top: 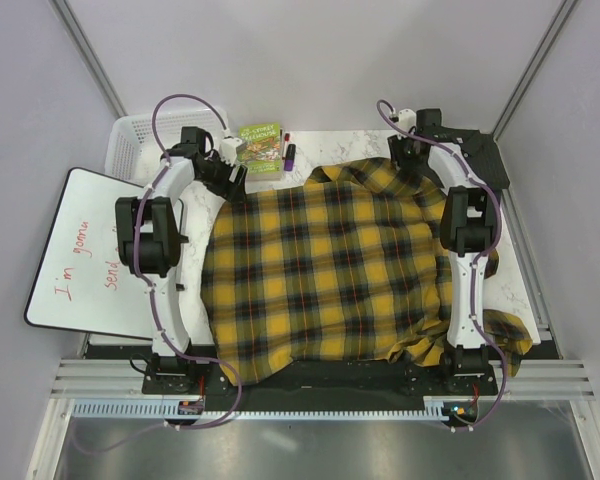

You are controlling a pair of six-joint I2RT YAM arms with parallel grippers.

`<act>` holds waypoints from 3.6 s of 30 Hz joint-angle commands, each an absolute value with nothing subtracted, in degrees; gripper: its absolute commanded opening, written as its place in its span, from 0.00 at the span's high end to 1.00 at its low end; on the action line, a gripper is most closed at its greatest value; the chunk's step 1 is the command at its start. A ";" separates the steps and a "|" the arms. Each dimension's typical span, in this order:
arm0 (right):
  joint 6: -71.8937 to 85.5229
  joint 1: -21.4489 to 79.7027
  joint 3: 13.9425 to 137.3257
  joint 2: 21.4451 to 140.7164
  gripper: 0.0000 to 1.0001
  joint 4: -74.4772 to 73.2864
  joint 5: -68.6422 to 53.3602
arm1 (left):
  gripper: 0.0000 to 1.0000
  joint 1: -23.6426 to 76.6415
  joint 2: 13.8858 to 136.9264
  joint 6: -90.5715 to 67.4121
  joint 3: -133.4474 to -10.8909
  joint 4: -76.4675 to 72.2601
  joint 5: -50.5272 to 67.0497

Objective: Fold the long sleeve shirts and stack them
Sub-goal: Flatten the shirt out, then fold the shirt

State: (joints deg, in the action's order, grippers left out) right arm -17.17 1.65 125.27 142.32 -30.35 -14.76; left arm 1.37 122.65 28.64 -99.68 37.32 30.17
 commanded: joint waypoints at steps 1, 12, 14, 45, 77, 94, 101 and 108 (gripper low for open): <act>-15.03 1.67 129.11 143.79 0.51 -27.86 -15.82 | 0.18 1.14 124.10 29.79 -102.30 34.54 31.64; -13.62 2.28 129.29 144.76 0.32 -23.73 -15.12 | 0.20 1.32 125.77 31.02 -103.01 33.22 33.83; -13.45 2.37 129.29 144.84 0.31 -23.21 -15.12 | 0.21 1.49 125.95 31.38 -103.18 33.05 34.01; -14.77 3.16 127.44 145.46 0.55 -25.05 -19.42 | 0.32 3.25 126.83 34.89 -102.22 33.13 32.70; -12.57 -2.99 125.69 131.66 1.00 -24.87 -25.05 | 0.98 4.83 117.43 36.91 -101.51 33.40 28.40; -9.32 -8.17 122.78 126.74 1.00 -25.84 -32.25 | 0.98 5.10 110.31 42.18 -94.84 31.64 27.16; -11.42 -7.65 119.37 122.09 1.00 -29.96 -35.07 | 0.98 5.89 106.97 44.47 -92.03 31.64 26.63; -16.26 -3.52 116.54 122.43 1.00 -32.87 -30.94 | 0.98 7.73 106.26 46.15 -89.56 31.38 24.52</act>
